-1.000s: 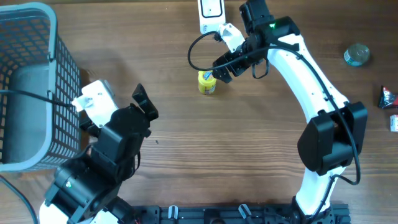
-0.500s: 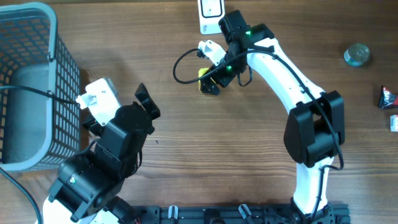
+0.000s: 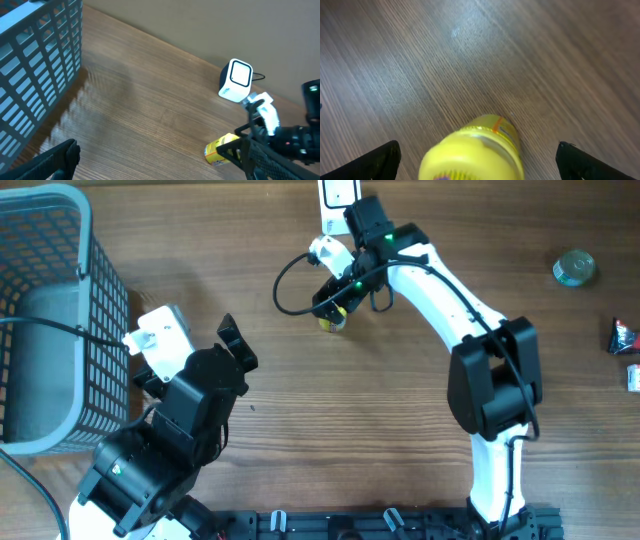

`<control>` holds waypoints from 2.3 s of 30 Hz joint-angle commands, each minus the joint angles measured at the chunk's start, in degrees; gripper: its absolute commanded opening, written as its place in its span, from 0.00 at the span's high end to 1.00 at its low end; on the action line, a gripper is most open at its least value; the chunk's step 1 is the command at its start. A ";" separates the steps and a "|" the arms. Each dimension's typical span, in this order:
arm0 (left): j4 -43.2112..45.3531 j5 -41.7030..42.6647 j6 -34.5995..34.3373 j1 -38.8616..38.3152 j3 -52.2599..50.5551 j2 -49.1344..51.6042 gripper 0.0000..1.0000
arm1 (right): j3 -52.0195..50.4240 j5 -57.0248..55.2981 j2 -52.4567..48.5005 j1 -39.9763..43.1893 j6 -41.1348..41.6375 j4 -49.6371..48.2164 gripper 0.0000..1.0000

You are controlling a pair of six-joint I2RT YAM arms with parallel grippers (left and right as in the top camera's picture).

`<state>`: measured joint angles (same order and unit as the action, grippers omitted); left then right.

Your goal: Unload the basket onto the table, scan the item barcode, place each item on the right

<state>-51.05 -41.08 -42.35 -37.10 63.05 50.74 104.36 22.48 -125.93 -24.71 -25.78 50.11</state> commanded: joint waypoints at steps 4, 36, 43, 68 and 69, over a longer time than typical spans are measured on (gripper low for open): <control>-0.02 -2.14 0.79 0.33 -0.04 -0.04 0.00 | -0.02 0.44 -3.08 -0.96 0.04 0.00 0.00; -0.09 -2.12 1.62 0.31 -0.04 -0.07 0.00 | -0.02 -1.31 -3.10 -0.94 -4.44 4.17 0.36; -0.35 -2.14 1.64 0.31 -0.04 -0.07 0.00 | -0.02 -1.95 -3.10 -0.94 -11.82 4.15 0.42; -0.50 -2.14 1.64 0.31 -0.04 -0.07 0.00 | -0.02 8.26 -3.10 -1.03 -71.65 3.28 0.42; -0.50 -2.14 1.62 0.31 -0.04 -0.07 0.00 | -0.02 9.03 -3.10 -1.11 -72.30 3.63 0.42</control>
<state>-51.46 -42.17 -41.23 -37.10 63.05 50.74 104.36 25.12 -128.27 -25.45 -89.95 53.12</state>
